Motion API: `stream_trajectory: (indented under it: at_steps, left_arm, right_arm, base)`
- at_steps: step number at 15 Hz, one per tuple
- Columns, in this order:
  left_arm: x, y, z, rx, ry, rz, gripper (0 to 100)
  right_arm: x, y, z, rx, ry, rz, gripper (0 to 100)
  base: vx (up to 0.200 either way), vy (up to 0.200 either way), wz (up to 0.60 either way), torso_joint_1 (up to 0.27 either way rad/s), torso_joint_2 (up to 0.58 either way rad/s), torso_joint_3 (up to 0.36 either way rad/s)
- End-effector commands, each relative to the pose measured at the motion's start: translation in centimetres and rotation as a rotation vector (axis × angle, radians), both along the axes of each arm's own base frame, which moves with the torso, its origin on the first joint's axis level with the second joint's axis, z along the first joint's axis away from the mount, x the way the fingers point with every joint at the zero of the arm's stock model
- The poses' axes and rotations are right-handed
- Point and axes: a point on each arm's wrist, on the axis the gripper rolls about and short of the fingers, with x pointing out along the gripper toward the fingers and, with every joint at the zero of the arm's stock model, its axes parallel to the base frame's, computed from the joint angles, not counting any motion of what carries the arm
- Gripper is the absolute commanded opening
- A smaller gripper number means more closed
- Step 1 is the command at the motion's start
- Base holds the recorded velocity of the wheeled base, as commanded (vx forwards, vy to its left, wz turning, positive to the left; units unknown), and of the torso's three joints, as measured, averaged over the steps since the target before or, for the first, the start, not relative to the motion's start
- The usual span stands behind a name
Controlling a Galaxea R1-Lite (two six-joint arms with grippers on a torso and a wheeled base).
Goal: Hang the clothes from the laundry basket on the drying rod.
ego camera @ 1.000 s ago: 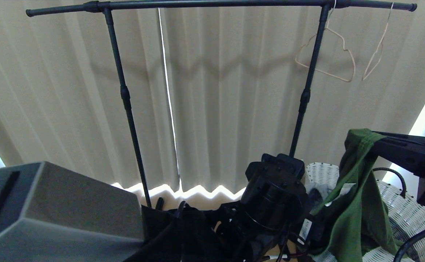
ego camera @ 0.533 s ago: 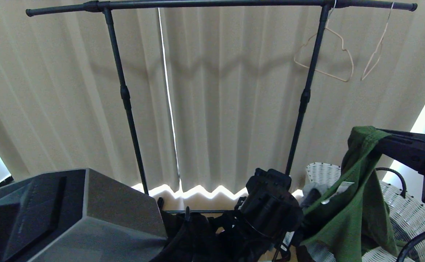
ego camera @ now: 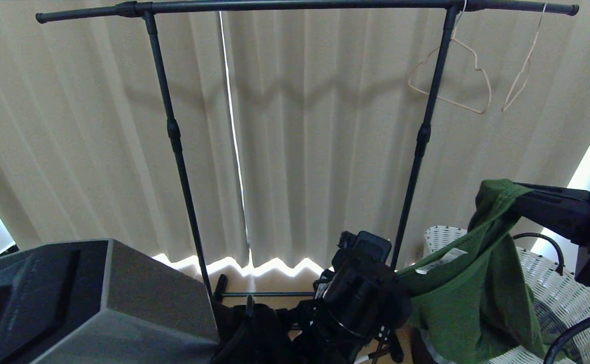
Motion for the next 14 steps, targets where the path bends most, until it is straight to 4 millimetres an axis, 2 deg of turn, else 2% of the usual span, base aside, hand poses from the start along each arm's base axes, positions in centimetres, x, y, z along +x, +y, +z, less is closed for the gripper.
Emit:
stream_trajectory:
  at_steps: [1, 2, 3, 5, 6, 7, 8, 9, 11, 12, 14]
  left_arm:
    - [-2.3, 3.5, 1.9, -0.023, -0.070, 0.007, 0]
    - [-3.0, 4.7, 2.8, -0.036, -0.081, 0.001, 0]
    - [-4.2, 7.2, 5.2, -0.079, -0.106, 0.003, 0]
    - [-5.2, 10.5, 7.7, -0.105, -0.123, 0.031, 0]
    - [-5.4, 11.4, 8.4, -0.111, -0.124, 0.038, 0]
    - [-5.6, 13.3, 9.9, -0.131, -0.117, 0.034, 0]
    - [-5.7, 14.2, 10.6, -0.144, -0.111, 0.022, 0]
    - [-6.5, 16.6, 12.6, -0.171, -0.101, -0.012, 0]
    - [-7.5, 19.1, 15.2, -0.202, -0.095, -0.043, 0]
    - [-7.8, 20.4, 17.2, -0.233, -0.108, -0.056, 0]
    - [-7.2, 21.2, 20.6, -0.282, -0.187, -0.037, 0]
  right_arm:
    - [0.4, 0.2, -0.5, -0.012, 0.023, 0.001, 0]
    - [0.4, 0.2, -0.5, -0.013, 0.022, 0.001, 0]
    - [0.6, 0.3, -0.6, -0.017, 0.026, 0.001, 0]
    - [0.7, 0.3, -0.5, -0.018, 0.023, -0.005, 0]
    - [0.8, 0.3, -0.2, -0.015, 0.014, -0.008, 0]
    - [1.0, 0.4, 0.9, 0.001, -0.016, -0.009, 0]
    - [1.3, 0.5, 1.2, 0.004, -0.021, -0.009, 0]
    - [1.6, 0.7, 1.9, 0.012, -0.038, -0.011, 0]
    - [2.1, 0.9, 2.5, 0.020, -0.053, -0.010, 0]
    - [2.5, 1.1, 3.0, 0.027, -0.060, -0.010, 0]
    - [3.2, 1.5, 3.5, 0.036, -0.068, -0.010, 0]
  base:
    - [0.000, 0.000, 0.00, 0.000, 0.00, 0.000]
    - [0.000, 0.000, 0.00, 0.000, 0.00, 0.000]
    - [0.000, 0.000, 0.00, 0.000, 0.00, 0.000]
    - [0.000, 0.000, 0.00, 0.000, 0.00, 0.000]
    - [0.000, 0.000, 0.00, 0.000, 0.00, 0.000]
    - [0.000, 0.000, 0.00, 0.000, 0.00, 0.000]
    - [0.000, 0.000, 0.00, 0.000, 0.00, 0.000]
    - [0.000, 0.000, 0.00, 0.000, 0.00, 0.000]
    - [0.000, 0.000, 0.00, 0.000, 0.00, 0.000]
    - [0.000, 0.000, 0.00, 0.000, 0.00, 0.000]
    - [0.000, 0.000, 0.00, 0.000, 0.00, 0.000]
